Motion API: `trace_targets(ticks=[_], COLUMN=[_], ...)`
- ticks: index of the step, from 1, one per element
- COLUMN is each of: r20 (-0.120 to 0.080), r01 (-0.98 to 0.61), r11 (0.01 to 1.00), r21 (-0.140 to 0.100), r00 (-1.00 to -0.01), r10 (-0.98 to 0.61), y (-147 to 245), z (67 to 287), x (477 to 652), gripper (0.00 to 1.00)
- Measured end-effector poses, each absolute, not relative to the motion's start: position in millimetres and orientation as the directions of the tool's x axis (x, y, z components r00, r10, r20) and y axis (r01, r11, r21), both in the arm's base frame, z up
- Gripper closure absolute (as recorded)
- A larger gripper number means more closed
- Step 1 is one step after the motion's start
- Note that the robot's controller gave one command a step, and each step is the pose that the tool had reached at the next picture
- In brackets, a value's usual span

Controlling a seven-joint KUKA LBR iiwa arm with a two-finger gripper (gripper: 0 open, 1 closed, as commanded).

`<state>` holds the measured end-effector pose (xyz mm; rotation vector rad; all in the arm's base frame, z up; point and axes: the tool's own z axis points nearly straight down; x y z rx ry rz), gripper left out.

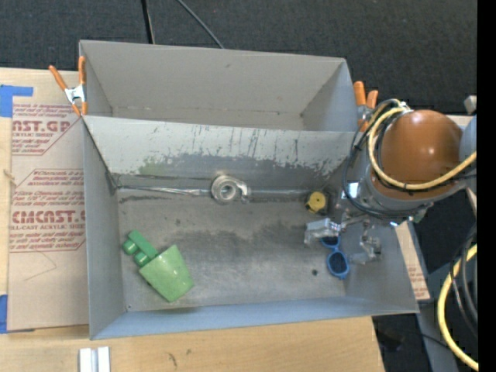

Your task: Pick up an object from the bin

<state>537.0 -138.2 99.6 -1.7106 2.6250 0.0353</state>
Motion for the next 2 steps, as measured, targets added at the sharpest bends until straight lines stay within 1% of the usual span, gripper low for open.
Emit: trace_targets(ticks=[1, 2], r20=[-0.019, -0.012], r01=[-0.994, -0.865], r11=[-0.113, -0.502], r21=[0.003, -0.014], r00=[0.113, 0.502], r10=[-0.993, -0.865], y=[-140.5, -127.2], z=[99.2, 73.8], x=[536.7, 532.6], gripper=[0.00, 0.00])
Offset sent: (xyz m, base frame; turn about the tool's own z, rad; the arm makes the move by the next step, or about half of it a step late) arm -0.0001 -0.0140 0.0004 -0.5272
